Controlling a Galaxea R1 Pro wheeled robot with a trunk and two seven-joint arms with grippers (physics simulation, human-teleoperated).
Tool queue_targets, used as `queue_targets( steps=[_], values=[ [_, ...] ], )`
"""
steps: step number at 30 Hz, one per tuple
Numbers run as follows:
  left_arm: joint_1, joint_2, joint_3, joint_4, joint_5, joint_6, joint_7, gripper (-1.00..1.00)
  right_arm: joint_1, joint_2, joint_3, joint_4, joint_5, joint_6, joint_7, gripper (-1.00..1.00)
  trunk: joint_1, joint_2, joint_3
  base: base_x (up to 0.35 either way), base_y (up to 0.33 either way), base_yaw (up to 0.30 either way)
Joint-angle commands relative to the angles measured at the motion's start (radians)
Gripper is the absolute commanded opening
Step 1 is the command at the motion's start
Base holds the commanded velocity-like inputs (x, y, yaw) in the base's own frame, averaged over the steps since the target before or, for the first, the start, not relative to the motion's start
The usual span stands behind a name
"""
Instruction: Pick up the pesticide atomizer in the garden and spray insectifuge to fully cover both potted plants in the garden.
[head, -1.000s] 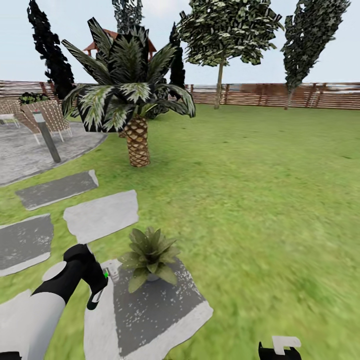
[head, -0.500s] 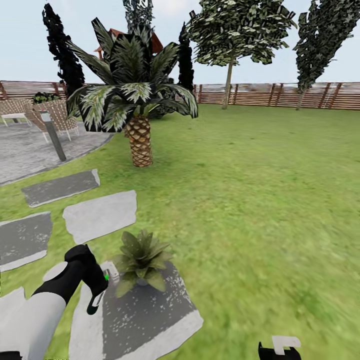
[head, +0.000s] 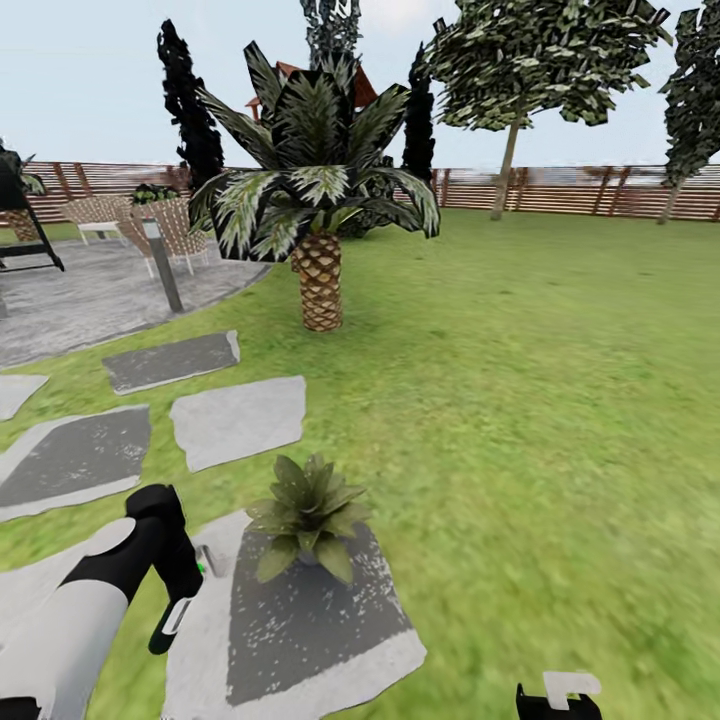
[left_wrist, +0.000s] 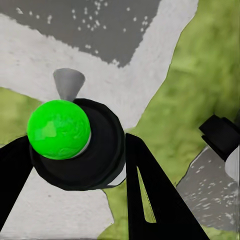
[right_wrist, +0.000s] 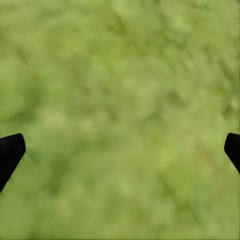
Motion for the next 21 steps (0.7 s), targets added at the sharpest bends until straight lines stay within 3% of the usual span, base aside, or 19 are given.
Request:
queue_targets(
  steps=[1, 4, 11, 21],
  values=[
    [-0.001, -0.001, 0.001, -0.002, -0.006, 0.020, -0.007, -1.00, -0.001, 0.000, -0.008, 0.001, 0.011, -0.003, -0.003, 1.00, 0.000, 0.000, -0.001, 0.056, -0.031, 0.277],
    [-0.003, -0.006, -0.001, -0.005, -0.007, 0.047, -0.007, -1.00, -0.001, 0.000, -0.008, 0.001, 0.011, -0.003, -0.003, 1.00, 0.000, 0.000, -0.001, 0.131, -0.167, 0.206],
    [-0.019, -0.010, -0.001, -0.007, -0.010, 0.052, -0.007, -1.00, 0.000, -0.007, -0.008, 0.001, 0.011, -0.004, -0.004, 1.00, 0.000, 0.000, -0.001, 0.115, -0.242, 0.025],
    [-0.041, -0.006, -0.001, -0.008, -0.009, 0.068, -0.007, -1.00, 0.000, -0.007, -0.008, 0.001, 0.010, -0.003, -0.004, 1.00, 0.000, 0.000, -0.001, -0.141, -0.253, 0.000]
  ],
)
